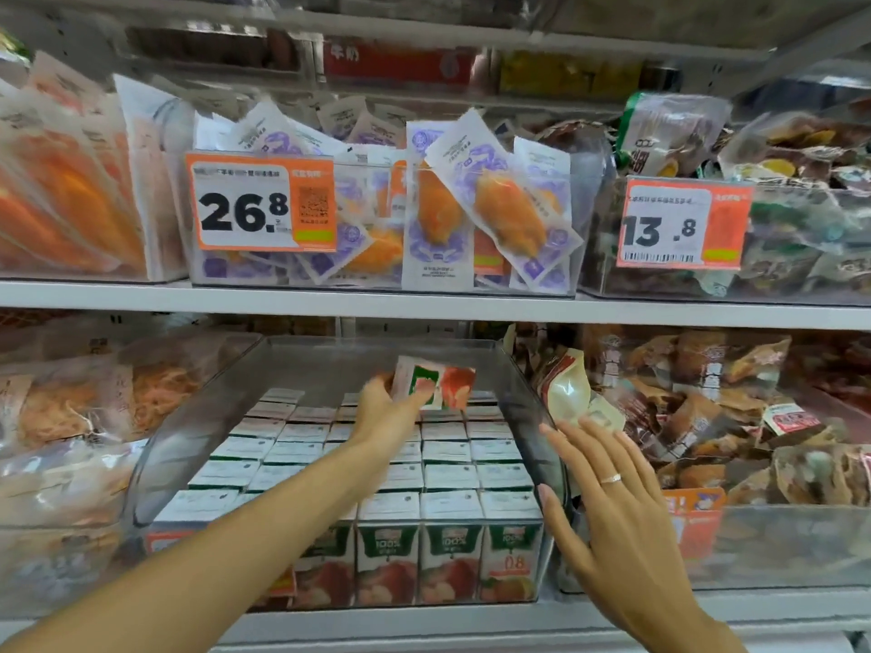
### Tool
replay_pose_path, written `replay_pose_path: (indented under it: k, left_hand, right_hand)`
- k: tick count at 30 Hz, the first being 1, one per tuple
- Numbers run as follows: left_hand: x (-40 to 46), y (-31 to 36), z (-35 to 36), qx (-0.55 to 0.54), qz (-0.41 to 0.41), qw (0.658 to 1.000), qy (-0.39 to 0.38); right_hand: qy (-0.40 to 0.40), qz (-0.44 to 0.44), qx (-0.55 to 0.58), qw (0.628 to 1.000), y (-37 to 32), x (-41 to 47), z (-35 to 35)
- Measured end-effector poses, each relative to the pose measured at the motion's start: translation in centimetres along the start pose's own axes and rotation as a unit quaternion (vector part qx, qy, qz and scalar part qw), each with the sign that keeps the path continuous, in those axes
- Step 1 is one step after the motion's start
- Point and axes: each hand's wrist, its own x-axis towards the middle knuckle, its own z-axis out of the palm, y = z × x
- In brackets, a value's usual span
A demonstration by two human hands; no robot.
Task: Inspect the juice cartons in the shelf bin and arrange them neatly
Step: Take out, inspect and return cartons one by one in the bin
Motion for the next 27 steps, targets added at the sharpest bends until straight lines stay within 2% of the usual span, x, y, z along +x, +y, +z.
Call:
replay_pose_path:
  k: [3,6,9,12,15,23,27]
  left_hand:
    - [3.1,0.5,2.1,0.096,0.126,0.987,-0.004]
    - [6.5,0.9,3.5,0.175,0.222,0.959,0.031]
    - [10.1,0.6,4.2,0.354,0.236,0.904,-0.037]
    - [11.4,0.3,4.7,0.457,0.233,0.852,-0.106]
    - [12.0,-0.3,5.3,0.463,0.201,0.851,-0.143]
    - [13.0,-0.9,5.8,0.452,0.23,0.846,-0.167]
    - [13.8,-0.7,4.8,0.441,0.206,0.851,-0.198]
  right_hand:
    - [0.03,0.001,0.001,1.0,0.1,0.0,0.8]
    - [0.05,-0.001,0.001,0.999,0.2,0.0,1.4]
    - [0.063,-0.005,0.0,0.998,0.3,0.0,1.8]
    - [0.087,-0.007,-0.005,0.996,0.4,0.1,2.2]
    - [0.118,-0.011,-0.011,0.993,0.2,0.1,2.5]
    - [0.145,-0.002,-0.016,0.989,0.1,0.2,3.0]
    - [0.145,-0.004,-0.018,0.989,0.0,0.1,2.9]
